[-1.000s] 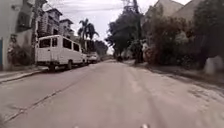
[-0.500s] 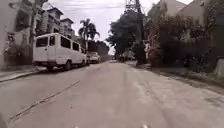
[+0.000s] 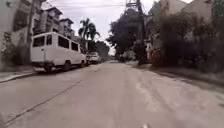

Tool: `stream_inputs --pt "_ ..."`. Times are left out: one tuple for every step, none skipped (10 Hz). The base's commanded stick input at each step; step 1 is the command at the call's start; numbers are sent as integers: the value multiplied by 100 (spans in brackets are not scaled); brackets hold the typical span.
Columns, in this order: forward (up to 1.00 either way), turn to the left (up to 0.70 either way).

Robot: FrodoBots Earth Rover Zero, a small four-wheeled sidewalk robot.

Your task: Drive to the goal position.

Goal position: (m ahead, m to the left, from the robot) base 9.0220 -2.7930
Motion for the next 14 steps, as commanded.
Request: stream_inputs --pt "70 0" --pt "70 0" --pt "70 0" --pt "70 0" --pt "70 0" --pt "70 0" --pt "70 0" --pt "70 0" --pt "70 0" --pt "70 0" --pt "70 0" --pt "70 0" --pt "70 0" --pt "70 0"
